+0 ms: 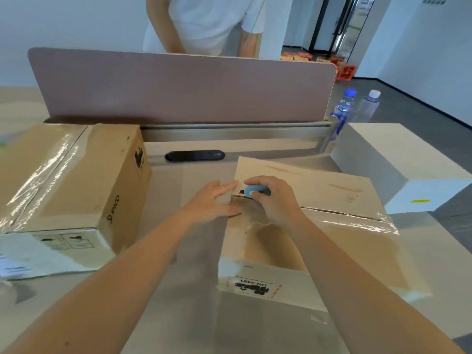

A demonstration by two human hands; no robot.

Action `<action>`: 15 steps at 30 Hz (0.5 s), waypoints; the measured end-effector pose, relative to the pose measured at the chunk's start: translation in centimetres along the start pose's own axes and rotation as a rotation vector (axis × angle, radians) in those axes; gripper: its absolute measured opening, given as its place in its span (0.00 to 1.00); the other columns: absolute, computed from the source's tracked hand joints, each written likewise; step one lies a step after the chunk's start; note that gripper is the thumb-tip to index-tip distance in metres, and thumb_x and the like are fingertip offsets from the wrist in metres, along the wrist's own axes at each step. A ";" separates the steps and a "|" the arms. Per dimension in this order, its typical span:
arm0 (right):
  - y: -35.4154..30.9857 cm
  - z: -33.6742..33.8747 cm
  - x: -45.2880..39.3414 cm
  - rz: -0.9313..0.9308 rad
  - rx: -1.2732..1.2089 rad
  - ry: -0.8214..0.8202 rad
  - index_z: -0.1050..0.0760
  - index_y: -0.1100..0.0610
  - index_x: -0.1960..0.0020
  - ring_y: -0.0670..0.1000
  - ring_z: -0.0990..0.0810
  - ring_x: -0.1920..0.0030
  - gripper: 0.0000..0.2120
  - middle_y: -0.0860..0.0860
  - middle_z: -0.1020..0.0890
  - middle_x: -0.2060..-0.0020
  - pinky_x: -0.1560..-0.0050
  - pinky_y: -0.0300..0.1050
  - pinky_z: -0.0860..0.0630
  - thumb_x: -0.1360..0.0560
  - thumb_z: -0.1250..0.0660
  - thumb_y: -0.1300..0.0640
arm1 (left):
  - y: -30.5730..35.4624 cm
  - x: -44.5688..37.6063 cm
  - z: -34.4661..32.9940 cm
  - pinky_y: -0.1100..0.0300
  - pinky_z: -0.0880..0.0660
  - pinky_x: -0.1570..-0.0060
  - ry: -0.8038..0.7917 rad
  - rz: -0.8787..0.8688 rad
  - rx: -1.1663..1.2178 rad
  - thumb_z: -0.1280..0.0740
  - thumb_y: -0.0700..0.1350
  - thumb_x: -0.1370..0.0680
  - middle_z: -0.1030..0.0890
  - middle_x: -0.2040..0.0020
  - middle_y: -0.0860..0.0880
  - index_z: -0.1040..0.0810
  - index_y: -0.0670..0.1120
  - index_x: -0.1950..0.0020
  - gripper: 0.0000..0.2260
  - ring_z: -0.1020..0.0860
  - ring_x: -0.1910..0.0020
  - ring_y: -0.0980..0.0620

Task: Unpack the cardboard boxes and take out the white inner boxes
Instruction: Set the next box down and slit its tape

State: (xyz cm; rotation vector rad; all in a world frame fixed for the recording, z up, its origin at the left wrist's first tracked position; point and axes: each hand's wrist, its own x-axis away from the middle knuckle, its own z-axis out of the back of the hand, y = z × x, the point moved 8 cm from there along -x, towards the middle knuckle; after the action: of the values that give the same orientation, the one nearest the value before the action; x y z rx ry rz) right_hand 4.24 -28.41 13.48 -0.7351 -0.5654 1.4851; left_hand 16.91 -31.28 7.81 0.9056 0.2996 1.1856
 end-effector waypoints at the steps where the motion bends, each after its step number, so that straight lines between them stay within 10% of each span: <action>1: -0.3 -0.3 0.0 0.007 0.053 -0.005 0.23 0.57 0.41 0.51 0.27 0.41 0.14 0.54 0.22 0.43 0.46 0.30 0.39 0.25 0.37 0.66 | 0.0 -0.1 -0.1 0.51 0.49 0.28 -0.017 -0.013 0.017 0.30 0.52 0.27 0.49 0.23 0.46 0.42 0.58 0.26 0.33 0.50 0.24 0.47; 15: -1.9 -2.2 -0.4 0.015 0.337 -0.131 0.26 0.53 0.38 0.52 0.30 0.43 0.16 0.55 0.27 0.46 0.53 0.32 0.42 0.21 0.44 0.64 | -1.3 -2.0 -0.7 0.46 0.44 0.28 -0.095 -0.165 0.106 0.33 0.76 0.45 0.36 0.27 0.50 0.39 0.63 0.28 0.47 0.42 0.26 0.51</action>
State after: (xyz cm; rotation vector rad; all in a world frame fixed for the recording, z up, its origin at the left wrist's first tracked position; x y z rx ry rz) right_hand 7.10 -28.88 13.43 -0.3825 -0.3938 1.6001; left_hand 16.54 -32.86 5.96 1.0067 0.3565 0.9787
